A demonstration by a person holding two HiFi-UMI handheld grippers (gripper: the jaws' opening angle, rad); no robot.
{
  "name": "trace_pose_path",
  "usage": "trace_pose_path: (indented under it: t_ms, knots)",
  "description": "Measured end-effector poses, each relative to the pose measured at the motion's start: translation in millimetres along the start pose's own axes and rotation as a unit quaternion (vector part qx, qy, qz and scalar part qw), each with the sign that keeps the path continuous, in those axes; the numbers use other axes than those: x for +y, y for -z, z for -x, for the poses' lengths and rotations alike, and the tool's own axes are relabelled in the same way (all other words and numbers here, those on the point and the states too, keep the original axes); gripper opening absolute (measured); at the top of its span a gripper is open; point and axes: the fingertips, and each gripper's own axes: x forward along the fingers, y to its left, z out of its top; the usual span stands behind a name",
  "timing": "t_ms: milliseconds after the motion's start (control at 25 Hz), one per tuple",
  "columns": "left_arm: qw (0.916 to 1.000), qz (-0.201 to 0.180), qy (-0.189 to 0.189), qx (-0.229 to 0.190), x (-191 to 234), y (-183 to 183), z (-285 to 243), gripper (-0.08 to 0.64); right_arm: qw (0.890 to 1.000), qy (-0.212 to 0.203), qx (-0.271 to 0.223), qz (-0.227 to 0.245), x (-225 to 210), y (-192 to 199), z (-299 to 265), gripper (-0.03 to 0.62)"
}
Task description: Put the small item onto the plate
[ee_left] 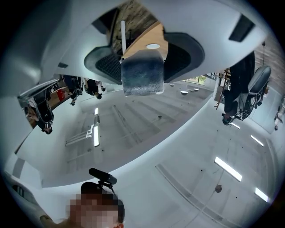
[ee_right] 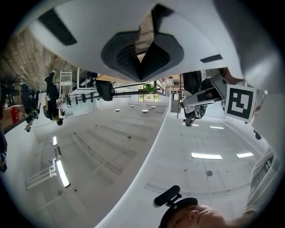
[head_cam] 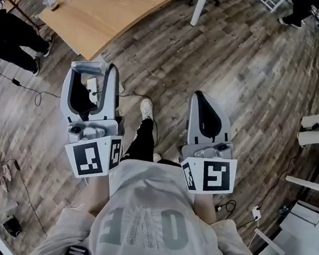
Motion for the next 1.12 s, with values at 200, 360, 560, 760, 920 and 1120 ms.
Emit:
trace_pose_path:
  t_ms: [200, 360, 560, 760, 920, 1120]
  knots:
    - [0.9999, 0.008, 0.011, -0.001, 8, 16, -53, 0.302, 1.000, 0.012, 0.006, -0.001, -16, -1, -49, 0.017]
    - [0.9996, 0.019, 0.021, 0.005, 18, 32, -102, 0.302, 1.000, 0.009, 0.017, 0.003, -27, -2, -106, 0.017]
    - [0.9993, 0.028, 0.025, 0.005, 48, 50, -173, 0.302, 1.000, 0.003, 0.016, 0.012, -29, -17, -194, 0.017]
    - [0.9999, 0.002, 0.008, -0.008, 87, 68, -239, 0.302, 0.999, -0.022, 0.041, 0.020, -30, -11, -281, 0.017]
    - [1.0000, 0.000, -0.008, -0.001, 113, 84, -285, 0.302, 0.998, -0.036, 0.050, 0.030, -30, -15, -335, 0.017]
    - [0.9998, 0.011, -0.008, 0.018, 128, 110, -317, 0.302, 0.996, -0.043, 0.077, 0.032, -31, -1, -368, 0.017]
